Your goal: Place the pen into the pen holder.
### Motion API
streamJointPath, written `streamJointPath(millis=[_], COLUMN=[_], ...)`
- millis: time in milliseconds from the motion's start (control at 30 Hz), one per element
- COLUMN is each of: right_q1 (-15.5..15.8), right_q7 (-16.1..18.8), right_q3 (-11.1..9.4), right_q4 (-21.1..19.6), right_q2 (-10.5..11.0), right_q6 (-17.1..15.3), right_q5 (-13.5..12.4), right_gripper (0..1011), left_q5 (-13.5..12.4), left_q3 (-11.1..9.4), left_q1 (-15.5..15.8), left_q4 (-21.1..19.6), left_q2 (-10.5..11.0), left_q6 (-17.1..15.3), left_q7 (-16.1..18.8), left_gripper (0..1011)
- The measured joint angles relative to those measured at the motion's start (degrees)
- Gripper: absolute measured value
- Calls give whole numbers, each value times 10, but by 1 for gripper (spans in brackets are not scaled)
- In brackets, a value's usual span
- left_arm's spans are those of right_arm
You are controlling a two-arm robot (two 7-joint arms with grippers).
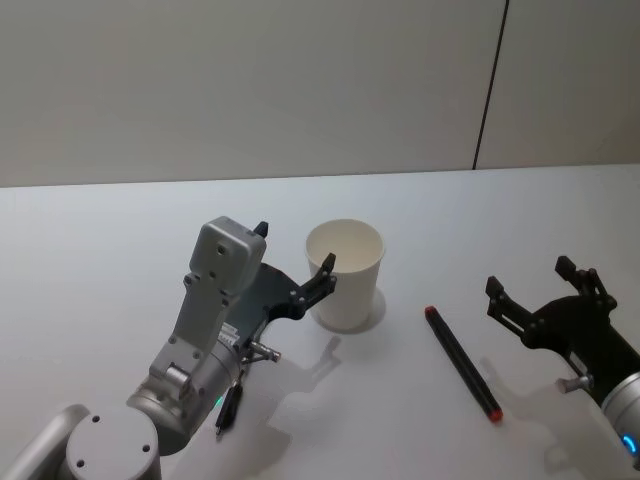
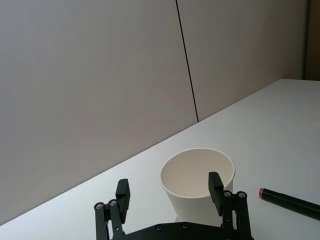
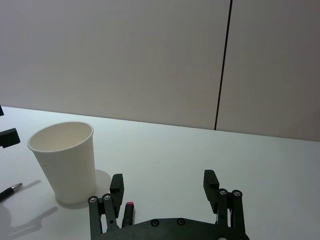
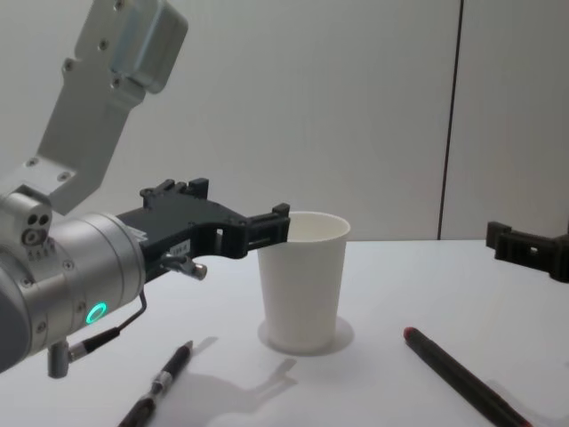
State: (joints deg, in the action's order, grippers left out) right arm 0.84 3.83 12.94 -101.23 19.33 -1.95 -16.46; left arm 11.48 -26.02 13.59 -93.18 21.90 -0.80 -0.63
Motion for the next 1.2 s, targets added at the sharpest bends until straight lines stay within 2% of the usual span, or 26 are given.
streamJointPath(millis=[1200], right_q1=[0], right_q7=[0], right_q3=[0], right_q4=[0], right_q2=[-1], right_q6=[-1], right_q5=[0], right_gripper=[1001], left_q5=[0], left_q3=[0], left_q1=[0], left_q4=[0], left_q2=[0], left_q6=[0], left_q7=[0], left_gripper=[1004])
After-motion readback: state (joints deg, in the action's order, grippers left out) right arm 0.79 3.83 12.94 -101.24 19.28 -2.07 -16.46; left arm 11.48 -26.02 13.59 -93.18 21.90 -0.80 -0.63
